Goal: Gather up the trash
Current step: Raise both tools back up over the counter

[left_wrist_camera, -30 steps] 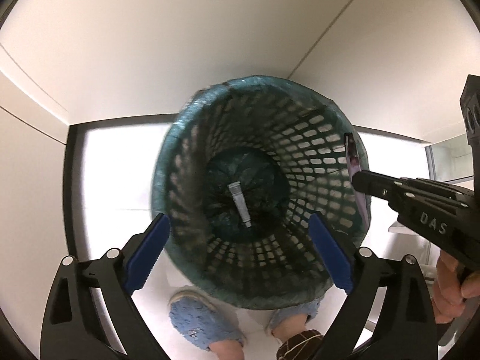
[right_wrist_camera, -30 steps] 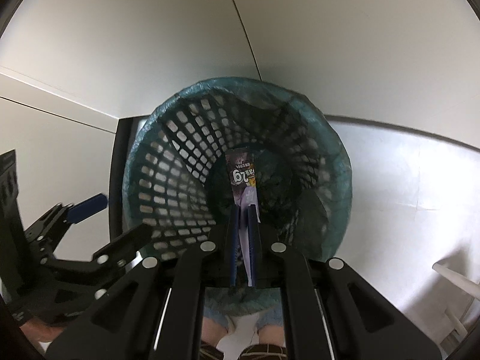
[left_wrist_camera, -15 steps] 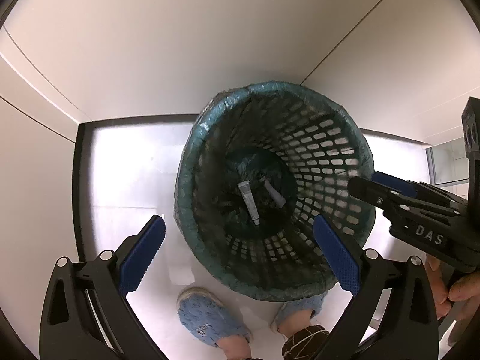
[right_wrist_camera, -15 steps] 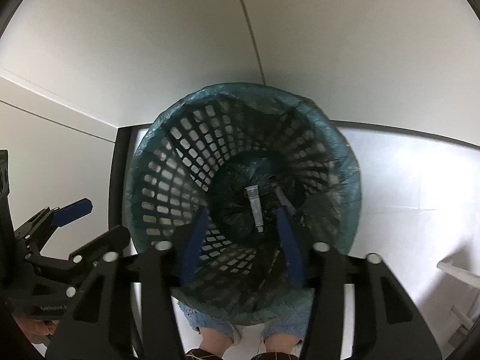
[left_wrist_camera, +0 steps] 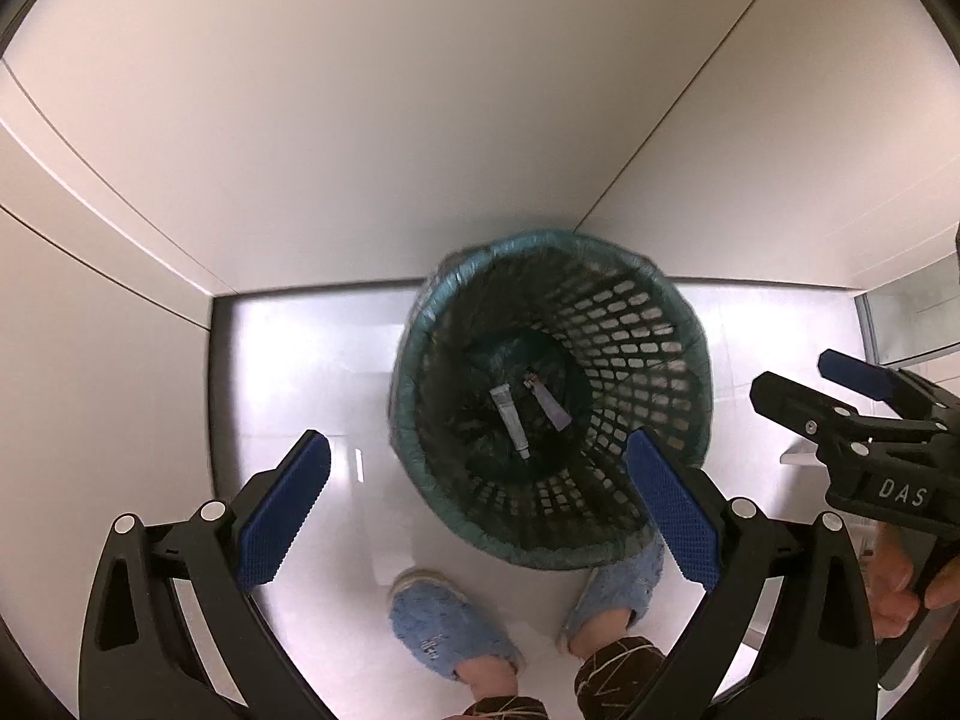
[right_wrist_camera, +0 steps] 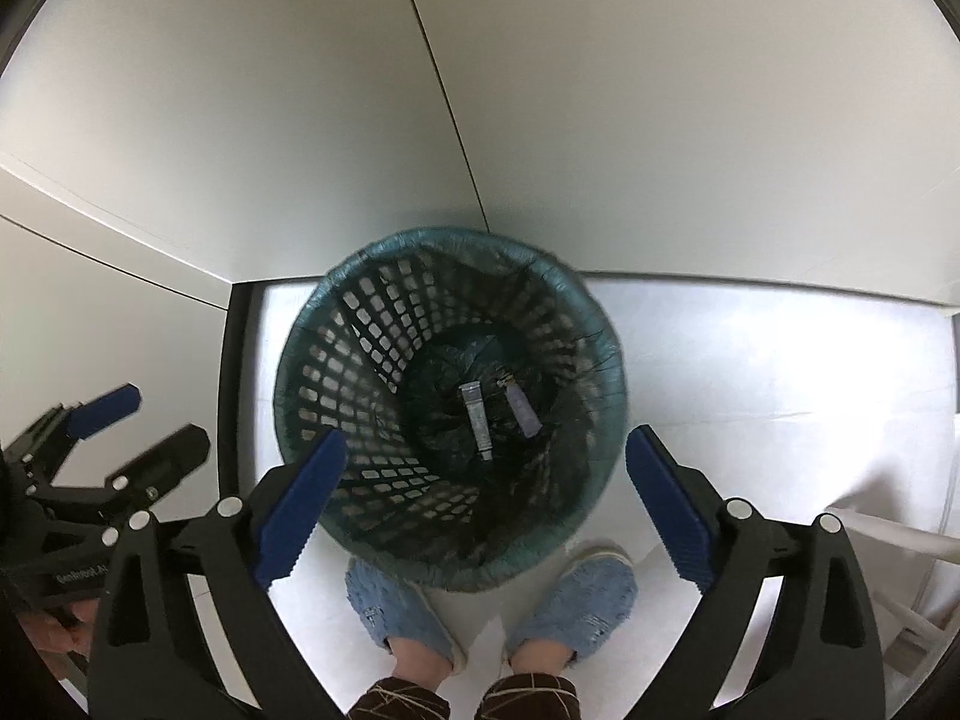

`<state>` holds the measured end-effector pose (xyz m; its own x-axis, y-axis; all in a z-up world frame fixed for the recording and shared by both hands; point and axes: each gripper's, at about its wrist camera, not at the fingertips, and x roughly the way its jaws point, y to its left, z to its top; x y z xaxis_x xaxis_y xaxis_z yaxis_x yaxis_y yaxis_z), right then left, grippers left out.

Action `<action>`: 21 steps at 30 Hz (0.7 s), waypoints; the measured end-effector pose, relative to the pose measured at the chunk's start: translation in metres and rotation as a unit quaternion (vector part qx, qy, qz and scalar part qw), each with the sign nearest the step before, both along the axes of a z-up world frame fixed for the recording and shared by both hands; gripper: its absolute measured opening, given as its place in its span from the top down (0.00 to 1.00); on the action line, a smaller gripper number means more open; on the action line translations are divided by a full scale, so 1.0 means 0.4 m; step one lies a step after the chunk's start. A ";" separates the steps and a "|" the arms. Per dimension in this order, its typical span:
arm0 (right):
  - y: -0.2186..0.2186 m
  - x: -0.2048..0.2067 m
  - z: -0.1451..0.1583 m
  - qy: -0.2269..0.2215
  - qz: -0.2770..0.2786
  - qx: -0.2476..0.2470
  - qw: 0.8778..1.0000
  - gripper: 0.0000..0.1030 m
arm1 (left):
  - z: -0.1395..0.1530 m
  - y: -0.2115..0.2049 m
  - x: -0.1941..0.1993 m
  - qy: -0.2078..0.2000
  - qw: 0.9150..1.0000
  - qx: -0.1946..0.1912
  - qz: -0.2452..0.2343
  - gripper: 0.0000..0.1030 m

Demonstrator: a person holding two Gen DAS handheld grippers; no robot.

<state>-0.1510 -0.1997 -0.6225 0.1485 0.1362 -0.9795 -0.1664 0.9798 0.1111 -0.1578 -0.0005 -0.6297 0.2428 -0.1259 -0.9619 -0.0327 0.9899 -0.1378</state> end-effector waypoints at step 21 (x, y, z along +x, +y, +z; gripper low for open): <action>-0.033 -0.025 0.724 -0.104 0.003 -0.001 0.995 0.10 | 0.690 -0.002 -0.059 -0.078 0.997 -0.003 -0.024 0.06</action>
